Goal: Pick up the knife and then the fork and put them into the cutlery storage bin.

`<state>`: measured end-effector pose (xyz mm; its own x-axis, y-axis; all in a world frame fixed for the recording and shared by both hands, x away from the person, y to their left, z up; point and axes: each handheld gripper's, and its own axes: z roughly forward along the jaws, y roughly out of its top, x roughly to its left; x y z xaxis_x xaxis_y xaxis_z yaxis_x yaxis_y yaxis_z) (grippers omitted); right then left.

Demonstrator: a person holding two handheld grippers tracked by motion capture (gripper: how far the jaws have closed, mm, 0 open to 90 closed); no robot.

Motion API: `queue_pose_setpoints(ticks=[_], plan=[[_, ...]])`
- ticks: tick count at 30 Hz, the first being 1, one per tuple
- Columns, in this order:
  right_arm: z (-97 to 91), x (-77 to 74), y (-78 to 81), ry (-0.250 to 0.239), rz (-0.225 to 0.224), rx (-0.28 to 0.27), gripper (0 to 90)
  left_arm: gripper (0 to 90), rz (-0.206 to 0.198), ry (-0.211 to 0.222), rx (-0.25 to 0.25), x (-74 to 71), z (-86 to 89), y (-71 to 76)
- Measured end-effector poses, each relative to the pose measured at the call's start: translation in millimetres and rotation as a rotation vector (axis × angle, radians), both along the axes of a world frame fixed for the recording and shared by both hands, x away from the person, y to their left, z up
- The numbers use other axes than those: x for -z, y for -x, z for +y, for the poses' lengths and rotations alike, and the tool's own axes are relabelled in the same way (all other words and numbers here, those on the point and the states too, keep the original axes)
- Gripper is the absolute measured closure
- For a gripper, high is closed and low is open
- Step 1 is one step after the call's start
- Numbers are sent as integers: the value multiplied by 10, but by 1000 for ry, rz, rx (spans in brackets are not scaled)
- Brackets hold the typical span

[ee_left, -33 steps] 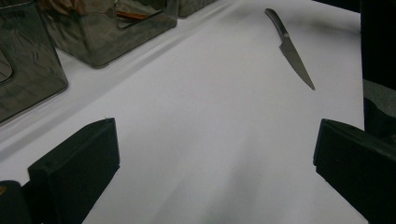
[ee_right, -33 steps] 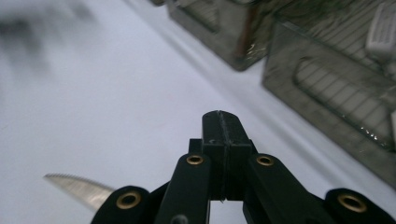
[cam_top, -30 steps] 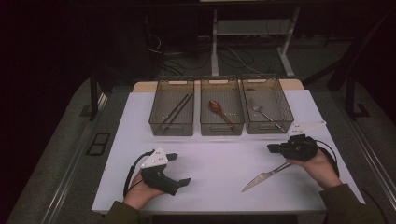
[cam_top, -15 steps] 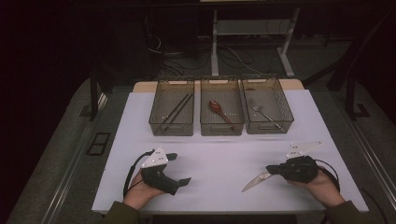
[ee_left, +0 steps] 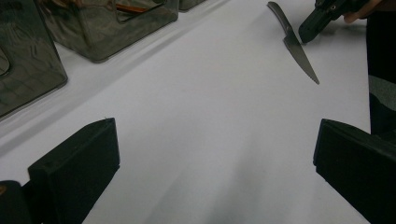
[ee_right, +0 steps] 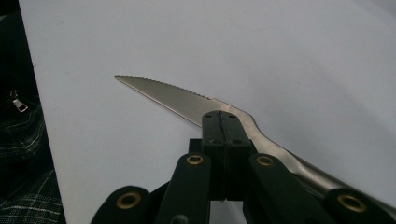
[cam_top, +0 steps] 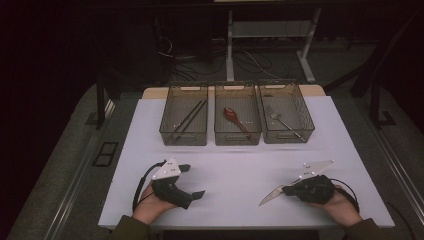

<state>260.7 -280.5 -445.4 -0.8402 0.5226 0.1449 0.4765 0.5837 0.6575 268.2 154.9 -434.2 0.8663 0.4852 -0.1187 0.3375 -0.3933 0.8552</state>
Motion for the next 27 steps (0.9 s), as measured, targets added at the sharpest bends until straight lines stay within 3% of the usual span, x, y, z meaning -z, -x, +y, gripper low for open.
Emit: queue_pose_setpoints(ticks=[15,27], plan=[[118,38,-71,3,-30,-3,888,0,6,4,8,15,-9,-18],[248,47,-268,8,-58,26,889,0,4,-2,4,11,-4,4]])
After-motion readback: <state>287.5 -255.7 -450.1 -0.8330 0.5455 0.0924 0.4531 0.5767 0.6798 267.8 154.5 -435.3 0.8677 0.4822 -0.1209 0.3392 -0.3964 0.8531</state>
